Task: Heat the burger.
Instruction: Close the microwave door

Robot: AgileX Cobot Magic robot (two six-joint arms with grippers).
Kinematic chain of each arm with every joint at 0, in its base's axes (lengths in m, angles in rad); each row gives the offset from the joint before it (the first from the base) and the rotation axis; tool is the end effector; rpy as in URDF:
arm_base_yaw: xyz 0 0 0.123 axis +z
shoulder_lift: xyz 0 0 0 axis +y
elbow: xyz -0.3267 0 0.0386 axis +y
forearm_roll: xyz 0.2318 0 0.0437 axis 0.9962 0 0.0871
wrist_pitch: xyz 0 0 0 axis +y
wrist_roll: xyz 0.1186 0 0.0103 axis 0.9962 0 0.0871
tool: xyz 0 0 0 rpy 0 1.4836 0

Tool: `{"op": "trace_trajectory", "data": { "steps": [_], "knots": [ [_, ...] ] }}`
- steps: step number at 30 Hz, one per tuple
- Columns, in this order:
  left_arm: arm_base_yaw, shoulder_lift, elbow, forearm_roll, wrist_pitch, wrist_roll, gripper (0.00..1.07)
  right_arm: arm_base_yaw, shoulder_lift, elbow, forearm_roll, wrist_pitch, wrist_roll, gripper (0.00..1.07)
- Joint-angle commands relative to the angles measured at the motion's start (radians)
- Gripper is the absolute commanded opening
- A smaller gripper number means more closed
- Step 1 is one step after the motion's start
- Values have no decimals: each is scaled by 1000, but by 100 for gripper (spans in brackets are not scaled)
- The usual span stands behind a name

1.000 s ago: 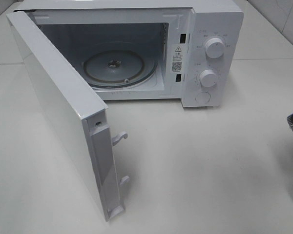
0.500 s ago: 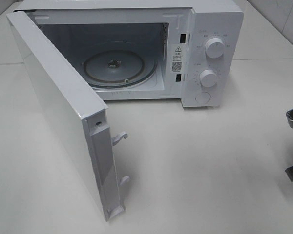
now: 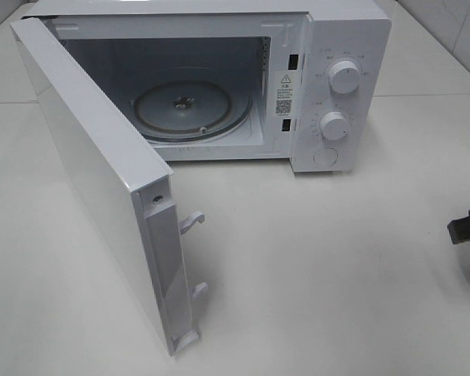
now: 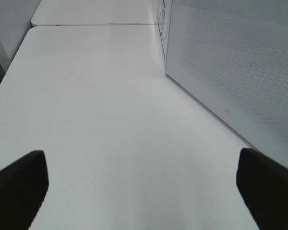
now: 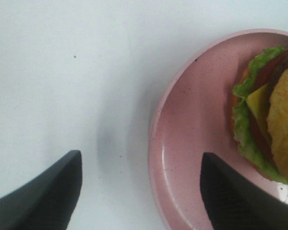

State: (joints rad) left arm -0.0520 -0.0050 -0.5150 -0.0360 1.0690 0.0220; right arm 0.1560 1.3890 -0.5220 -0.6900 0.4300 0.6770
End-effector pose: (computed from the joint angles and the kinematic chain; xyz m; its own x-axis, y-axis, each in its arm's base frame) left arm -0.0411 -0.0016 0.2600 -0.4443 0.0278 -0.8954 0.0822 0.9966 -0.0099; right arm 0.2145 0.0017 0.1995 -0.8898 -0.1074 -0.4436 -0.0059 0.9745 -0.2241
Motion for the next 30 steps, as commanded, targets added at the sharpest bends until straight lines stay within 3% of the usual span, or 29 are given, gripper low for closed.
{"op": "trace_trajectory", "data": {
  "steps": [1, 2, 3, 4, 5, 11, 23, 25, 30],
  "knots": [
    [3, -16, -1, 0, 2, -1, 101, -5, -35, -25, 139, 45, -139, 71],
    [3, -16, -1, 0, 2, -1, 101, -5, -51, -34, 220, 63, -225, 71],
    [3, -16, -1, 0, 2, -1, 101, -5, -78, -50, 383, 111, -380, 71],
    [3, -16, -1, 0, 2, -1, 101, -5, -78, -50, 383, 111, -380, 71],
    [3, -16, -1, 0, 2, -1, 101, -5, -112, -61, 509, 159, -504, 71],
    [3, -16, -1, 0, 2, -1, 101, -5, -215, -88, 722, 236, -660, 71],
    [3, -16, -1, 0, 2, -1, 101, -6, -480, -91, 744, 217, -665, 74],
    [3, -16, -1, 0, 2, -1, 101, -6, -550, -91, 727, 235, -665, 80],
    [3, -16, -1, 0, 2, -1, 101, -6, -658, -91, 669, 337, -664, 80]
  ]
}}
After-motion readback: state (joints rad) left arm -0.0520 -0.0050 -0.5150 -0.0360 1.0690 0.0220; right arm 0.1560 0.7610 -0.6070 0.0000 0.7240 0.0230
